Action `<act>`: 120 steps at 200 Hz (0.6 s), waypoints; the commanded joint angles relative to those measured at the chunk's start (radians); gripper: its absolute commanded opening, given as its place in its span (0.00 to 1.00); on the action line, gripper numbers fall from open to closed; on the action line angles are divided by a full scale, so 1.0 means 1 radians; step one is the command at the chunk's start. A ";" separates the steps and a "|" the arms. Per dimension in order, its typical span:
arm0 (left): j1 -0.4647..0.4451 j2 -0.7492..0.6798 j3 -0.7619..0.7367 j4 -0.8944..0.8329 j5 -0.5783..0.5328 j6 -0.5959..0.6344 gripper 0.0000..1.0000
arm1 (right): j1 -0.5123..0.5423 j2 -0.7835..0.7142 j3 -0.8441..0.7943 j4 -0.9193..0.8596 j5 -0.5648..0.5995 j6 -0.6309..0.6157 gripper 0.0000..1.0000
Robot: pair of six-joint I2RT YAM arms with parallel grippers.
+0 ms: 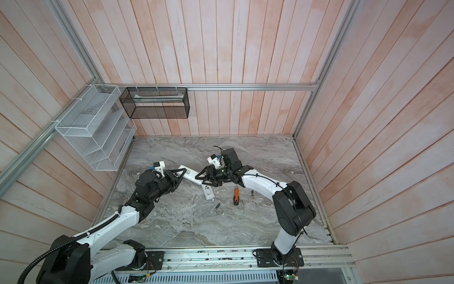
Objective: Unload the batteries from the remote control
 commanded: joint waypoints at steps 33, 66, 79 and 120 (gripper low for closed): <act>-0.004 -0.008 -0.005 0.061 0.020 -0.006 0.00 | -0.004 0.018 0.019 -0.004 0.026 -0.003 0.58; -0.003 -0.014 -0.007 0.060 0.023 -0.006 0.00 | -0.008 0.007 -0.001 -0.004 0.037 0.003 0.53; -0.003 -0.018 -0.009 0.057 0.022 -0.005 0.00 | -0.007 0.001 -0.010 0.000 0.040 0.007 0.50; 0.003 -0.035 -0.009 0.047 0.018 0.003 0.00 | -0.010 -0.016 -0.032 -0.005 0.037 0.011 0.46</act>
